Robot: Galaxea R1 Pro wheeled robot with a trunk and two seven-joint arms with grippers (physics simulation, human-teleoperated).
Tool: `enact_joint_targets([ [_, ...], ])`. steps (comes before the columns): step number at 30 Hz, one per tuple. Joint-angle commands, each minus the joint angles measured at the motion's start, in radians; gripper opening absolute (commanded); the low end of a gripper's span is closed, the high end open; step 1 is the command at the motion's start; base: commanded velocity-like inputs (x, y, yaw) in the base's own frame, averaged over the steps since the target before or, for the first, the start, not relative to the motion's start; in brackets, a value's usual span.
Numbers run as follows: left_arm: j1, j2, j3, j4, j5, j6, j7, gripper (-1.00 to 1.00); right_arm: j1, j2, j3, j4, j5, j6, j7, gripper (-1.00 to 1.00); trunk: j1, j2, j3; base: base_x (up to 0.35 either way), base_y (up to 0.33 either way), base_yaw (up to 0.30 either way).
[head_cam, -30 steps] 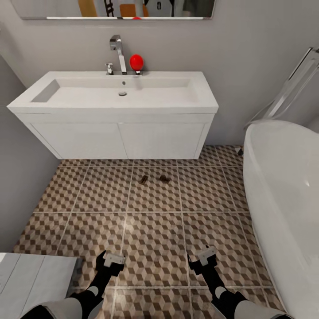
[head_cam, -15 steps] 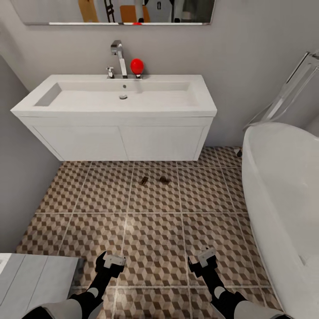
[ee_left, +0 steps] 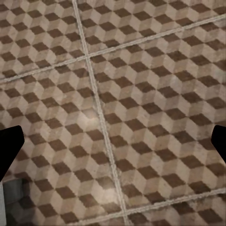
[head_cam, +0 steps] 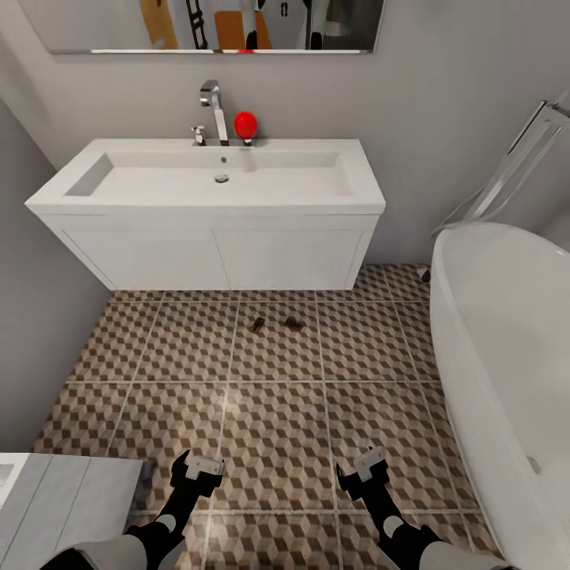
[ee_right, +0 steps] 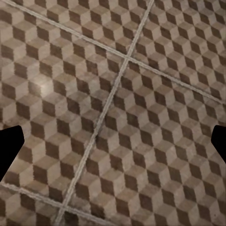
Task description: Take the four mousetraps from the cabinet in the bathroom and place them on the bathroom floor. Make sure all four end up on the same floor surface, and ensure that at least two of them are either under or directly next to the same bathroom sink.
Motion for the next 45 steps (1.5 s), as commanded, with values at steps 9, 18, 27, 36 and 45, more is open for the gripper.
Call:
enact_joint_targets([
  [9, -0.001, -0.001, -0.009, 0.004, 0.004, -0.005, 0.004, 1.00, 0.000, 0.000, 0.002, 0.001, 0.010, 0.000, -0.010, 1.00, -0.035, 0.063, 0.028, 0.000, 0.000, 0.000],
  [18, -0.001, -0.001, -0.009, 0.004, 0.004, -0.004, 0.004, 1.00, 0.000, 0.000, 0.002, 0.001, 0.010, 0.000, -0.010, 1.00, -0.069, 0.126, 0.056, 0.000, 0.000, 0.000],
  [27, -0.001, -0.001, -0.009, 0.004, 0.004, -0.004, 0.004, 1.00, 0.000, 0.000, 0.002, 0.001, 0.010, 0.000, -0.010, 1.00, -0.104, 0.189, 0.084, 0.000, 0.000, 0.000],
  [36, 0.000, -0.001, -0.009, 0.004, 0.004, -0.004, 0.004, 1.00, 0.000, 0.000, 0.002, 0.001, 0.010, 0.000, -0.010, 1.00, -0.138, 0.252, 0.112, 0.000, 0.000, 0.000],
  [45, 0.000, -0.001, -0.009, 0.004, 0.004, -0.004, 0.004, 1.00, 0.000, 0.000, 0.002, 0.001, 0.010, 0.000, -0.011, 1.00, -0.173, 0.315, 0.141, 0.000, 0.000, 0.000],
])
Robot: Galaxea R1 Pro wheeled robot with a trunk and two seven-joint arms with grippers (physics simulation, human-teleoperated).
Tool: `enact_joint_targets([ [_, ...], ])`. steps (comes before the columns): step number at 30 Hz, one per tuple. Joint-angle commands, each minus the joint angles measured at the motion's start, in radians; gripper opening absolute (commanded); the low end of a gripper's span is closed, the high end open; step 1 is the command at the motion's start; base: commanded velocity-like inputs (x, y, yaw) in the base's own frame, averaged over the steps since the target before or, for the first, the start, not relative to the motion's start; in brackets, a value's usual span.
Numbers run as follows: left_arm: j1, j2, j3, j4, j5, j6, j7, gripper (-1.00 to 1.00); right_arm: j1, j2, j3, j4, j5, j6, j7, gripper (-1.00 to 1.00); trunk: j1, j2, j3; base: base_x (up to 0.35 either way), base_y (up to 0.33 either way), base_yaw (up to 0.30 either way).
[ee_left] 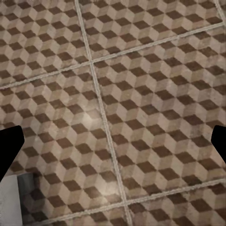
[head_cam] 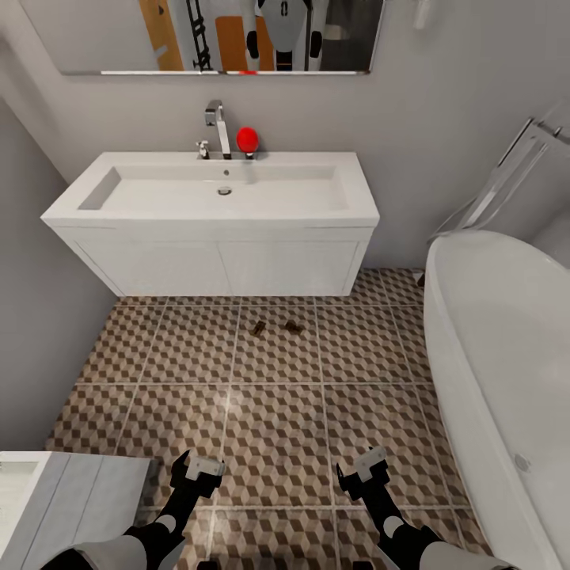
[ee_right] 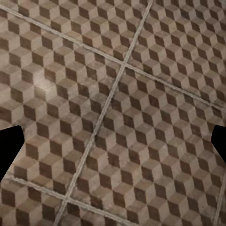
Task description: Take the four mousetraps from the cabinet in the bathroom and place them on the bathroom floor. Make sure all four end up on the same floor surface, and ensure that at least two of them are either under or directly next to the same bathroom sink.
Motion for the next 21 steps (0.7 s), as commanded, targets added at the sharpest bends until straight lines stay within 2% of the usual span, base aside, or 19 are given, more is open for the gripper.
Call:
enact_joint_targets([
  [1, -0.001, -0.001, -0.009, 0.004, 0.004, -0.006, 0.004, 1.00, -0.001, 0.000, 0.002, 0.001, 0.010, 0.000, -0.010, 1.00, -0.004, 0.007, 0.003, 0.000, 0.000, 0.000],
  [21, -0.001, -0.002, -0.009, 0.004, 0.004, -0.006, 0.004, 1.00, -0.001, 0.000, 0.002, 0.001, 0.010, 0.000, -0.010, 1.00, -0.080, 0.147, 0.065, 0.000, 0.000, 0.000],
])
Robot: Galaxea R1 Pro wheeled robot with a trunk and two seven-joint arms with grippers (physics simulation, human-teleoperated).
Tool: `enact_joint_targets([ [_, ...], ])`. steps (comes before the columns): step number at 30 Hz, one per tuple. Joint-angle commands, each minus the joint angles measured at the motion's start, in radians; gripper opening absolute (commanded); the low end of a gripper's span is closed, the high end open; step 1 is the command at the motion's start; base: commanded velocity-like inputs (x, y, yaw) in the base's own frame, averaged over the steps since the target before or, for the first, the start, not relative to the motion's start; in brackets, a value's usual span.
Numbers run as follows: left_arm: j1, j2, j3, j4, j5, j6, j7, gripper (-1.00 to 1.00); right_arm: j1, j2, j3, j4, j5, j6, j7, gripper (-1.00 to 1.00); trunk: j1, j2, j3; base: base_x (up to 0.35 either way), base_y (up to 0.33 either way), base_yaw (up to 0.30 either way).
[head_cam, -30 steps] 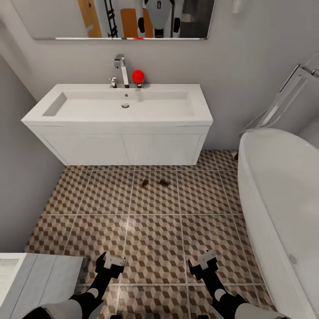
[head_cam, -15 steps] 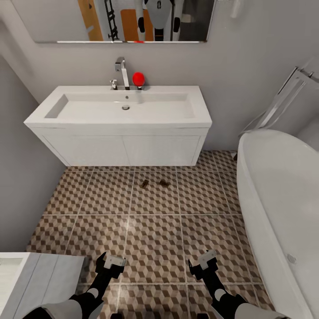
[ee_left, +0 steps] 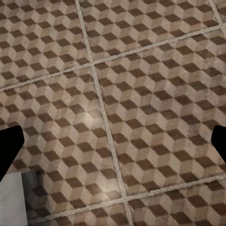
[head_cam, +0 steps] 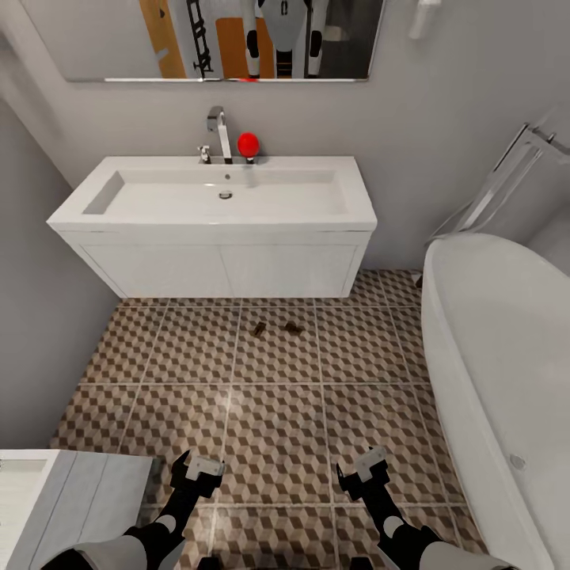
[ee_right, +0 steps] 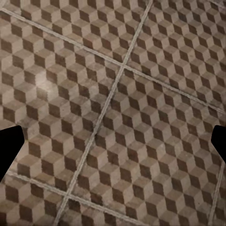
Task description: Take the four mousetraps from the cabinet in the bathroom and place them on the bathroom floor. Make sure all four end up on the same floor surface, and ensure that at least two of them are either under or directly next to the same bathroom sink.
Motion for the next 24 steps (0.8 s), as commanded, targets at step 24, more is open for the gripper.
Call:
enact_joint_targets([
  [24, -0.001, -0.002, -0.009, 0.004, 0.004, -0.006, 0.004, 1.00, -0.001, 0.000, 0.002, 0.001, 0.011, 0.000, -0.010, 1.00, -0.092, 0.168, 0.075, 0.000, 0.000, 0.000],
])
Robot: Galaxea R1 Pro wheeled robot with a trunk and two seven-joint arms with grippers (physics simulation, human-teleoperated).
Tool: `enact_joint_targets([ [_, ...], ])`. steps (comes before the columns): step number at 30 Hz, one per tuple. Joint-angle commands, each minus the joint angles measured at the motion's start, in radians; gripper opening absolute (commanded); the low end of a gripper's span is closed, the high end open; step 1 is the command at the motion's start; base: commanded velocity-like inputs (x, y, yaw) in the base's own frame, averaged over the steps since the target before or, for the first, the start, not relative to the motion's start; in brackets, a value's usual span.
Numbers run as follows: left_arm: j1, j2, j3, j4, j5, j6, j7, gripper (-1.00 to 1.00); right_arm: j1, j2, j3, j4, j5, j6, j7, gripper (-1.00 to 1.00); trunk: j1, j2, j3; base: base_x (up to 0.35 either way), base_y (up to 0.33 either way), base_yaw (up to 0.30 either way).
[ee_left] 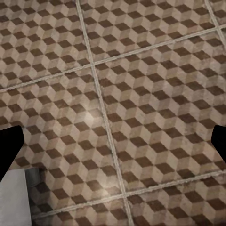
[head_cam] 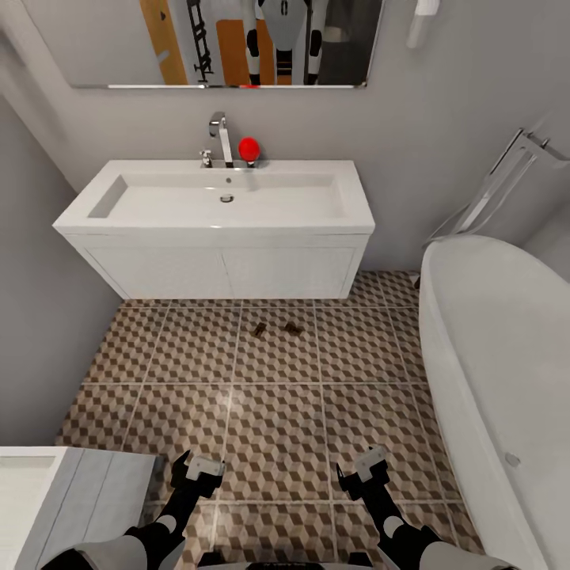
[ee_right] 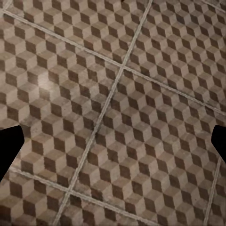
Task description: Take the four mousetraps from the cabinet in the bathroom and place them on the bathroom floor. Make sure all four end up on the same floor surface, and ensure that at least two of them are either under or directly next to the same bathroom sink.
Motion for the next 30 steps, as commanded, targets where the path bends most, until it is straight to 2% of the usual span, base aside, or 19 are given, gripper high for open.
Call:
enact_joint_targets([
  [1, -0.001, -0.001, -0.009, 0.004, 0.004, -0.006, 0.004, 1.00, -0.001, 0.000, 0.002, 0.002, 0.011, 0.000, -0.010, 1.00, -0.004, 0.006, 0.002, 0.000, 0.000, 0.000],
  [30, -0.001, -0.004, -0.009, 0.004, 0.004, -0.006, 0.004, 1.00, -0.001, 0.002, 0.003, 0.002, 0.011, 0.000, -0.010, 1.00, -0.115, 0.209, 0.093, 0.000, 0.000, 0.000],
])
